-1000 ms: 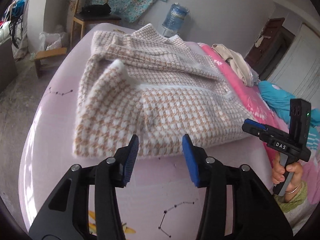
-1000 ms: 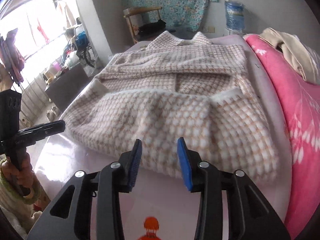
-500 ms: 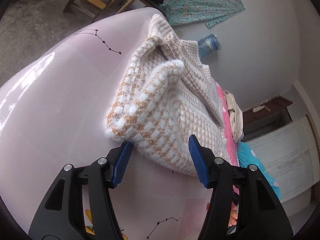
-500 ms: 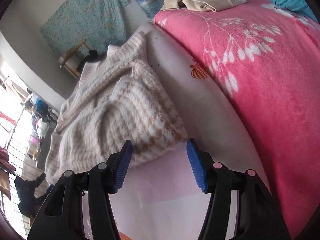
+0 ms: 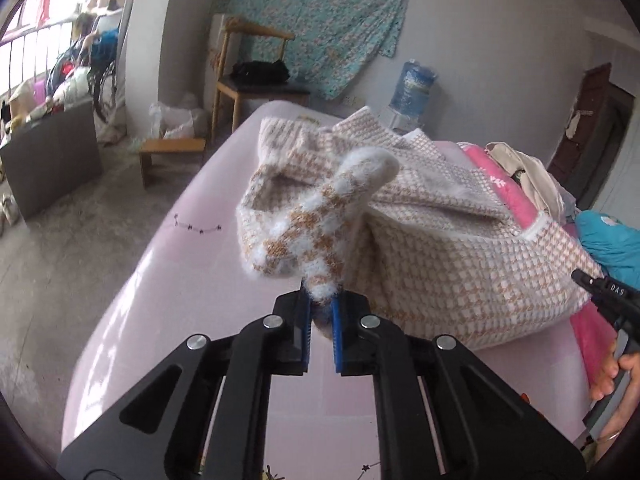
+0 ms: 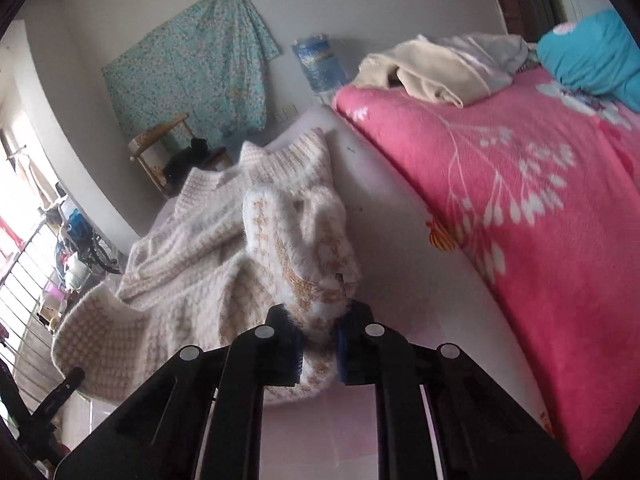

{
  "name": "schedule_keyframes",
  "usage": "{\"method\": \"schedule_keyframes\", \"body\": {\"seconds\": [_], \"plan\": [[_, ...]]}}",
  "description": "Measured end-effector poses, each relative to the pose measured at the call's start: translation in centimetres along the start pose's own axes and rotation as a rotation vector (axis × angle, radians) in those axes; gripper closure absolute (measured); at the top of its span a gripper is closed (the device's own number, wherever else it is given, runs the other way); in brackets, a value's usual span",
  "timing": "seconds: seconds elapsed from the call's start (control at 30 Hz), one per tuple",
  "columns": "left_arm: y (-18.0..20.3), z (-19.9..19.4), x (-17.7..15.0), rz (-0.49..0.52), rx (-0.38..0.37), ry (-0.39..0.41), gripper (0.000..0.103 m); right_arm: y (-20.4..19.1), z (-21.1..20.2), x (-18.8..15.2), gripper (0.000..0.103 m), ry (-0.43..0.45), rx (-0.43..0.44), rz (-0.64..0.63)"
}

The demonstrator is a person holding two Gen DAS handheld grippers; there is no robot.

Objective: Fold large clothes

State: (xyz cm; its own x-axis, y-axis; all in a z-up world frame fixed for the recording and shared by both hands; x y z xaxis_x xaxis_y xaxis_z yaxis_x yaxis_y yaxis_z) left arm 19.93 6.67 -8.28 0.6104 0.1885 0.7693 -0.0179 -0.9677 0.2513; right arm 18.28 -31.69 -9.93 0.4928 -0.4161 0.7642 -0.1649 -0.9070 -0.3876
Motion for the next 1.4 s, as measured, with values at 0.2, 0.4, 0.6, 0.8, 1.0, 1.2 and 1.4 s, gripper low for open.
{"method": "schedule_keyframes", "body": {"seconds": [0.2, 0.4, 0.6, 0.8, 1.0, 1.2, 1.4], "plan": [[0.6, -5.6, 1.2, 0.041, -0.062, 0.03, 0.096, -2.1, -6.6, 2.0, 0.092, 0.093, 0.012, -0.133], [-3.1, -9.2, -4.0, -0.122, -0.185, -0.157, 0.088, -0.4, -11.1, -2.8, 0.084, -0.071, 0.095, -0.149], [-11.0, -8.6, -9.2, -0.369, -0.102, -0.246, 0.068, 7.3, -8.9, -10.4, 0.061, -0.378, -0.097, -0.102], [-8.7, -10.7, -4.7, -0.222, -0.124, -0.101, 0.068, 5.1, -11.2, -4.8, 0.058, -0.16, -0.109, -0.187], [3.1, -7.5, -4.6, 0.08, -0.321, -0.146, 0.068, -6.4, -7.1, -7.1, 0.058, -0.236, 0.213, -0.338], [0.1, 0.0, -5.4, 0.08, -0.096, -0.181, 0.068, -10.1, -1.1, -12.2, 0.058, -0.374, 0.282, -0.385], [-7.7, -0.7, -1.8, -0.083, 0.038, -0.102, 0.066, -6.9, -0.5, -8.8, 0.055, -0.296, 0.158, -0.305]]}}
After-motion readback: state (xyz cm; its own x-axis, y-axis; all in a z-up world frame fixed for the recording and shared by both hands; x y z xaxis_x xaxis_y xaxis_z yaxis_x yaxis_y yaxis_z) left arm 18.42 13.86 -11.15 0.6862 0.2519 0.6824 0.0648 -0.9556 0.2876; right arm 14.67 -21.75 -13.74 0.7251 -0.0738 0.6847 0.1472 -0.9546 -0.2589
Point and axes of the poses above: each gripper's, at about its wrist camera, not at the fingertips, and z roughly the way its jaws point, y to its right, x to its top, the point moved 10 cm from there along z, roughly the way its jaws point, and after that the axes turned 2 degrees about -z, right-handed, at the moved point
